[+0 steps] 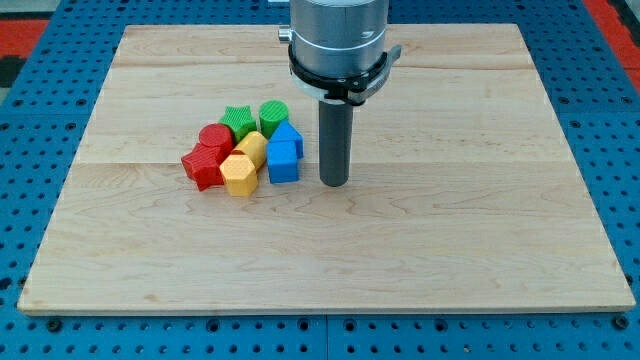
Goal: Place the blue cube below the blue triangle
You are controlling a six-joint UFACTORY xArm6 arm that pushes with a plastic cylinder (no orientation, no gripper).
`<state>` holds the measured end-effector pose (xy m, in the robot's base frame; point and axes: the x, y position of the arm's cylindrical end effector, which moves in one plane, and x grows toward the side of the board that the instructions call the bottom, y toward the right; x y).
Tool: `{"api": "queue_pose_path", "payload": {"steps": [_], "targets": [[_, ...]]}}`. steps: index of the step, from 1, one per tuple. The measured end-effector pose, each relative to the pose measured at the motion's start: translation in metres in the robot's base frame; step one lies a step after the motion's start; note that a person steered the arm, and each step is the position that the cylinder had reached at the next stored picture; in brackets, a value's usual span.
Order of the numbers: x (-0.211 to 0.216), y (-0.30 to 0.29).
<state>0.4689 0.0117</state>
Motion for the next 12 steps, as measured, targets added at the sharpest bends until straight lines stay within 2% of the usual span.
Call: {"api": "queue_pose_path", "payload": {"steps": [1,2,3,5,7,8,10,12], "targets": [[0.033,-0.005],[0.042,-0.050],[0.025,-0.064],[-0.034,-0.063],[-0.069,-0.019],[-0.102,-0.009],[-0.188,-0.010],[-0.239,-0.035]]}}
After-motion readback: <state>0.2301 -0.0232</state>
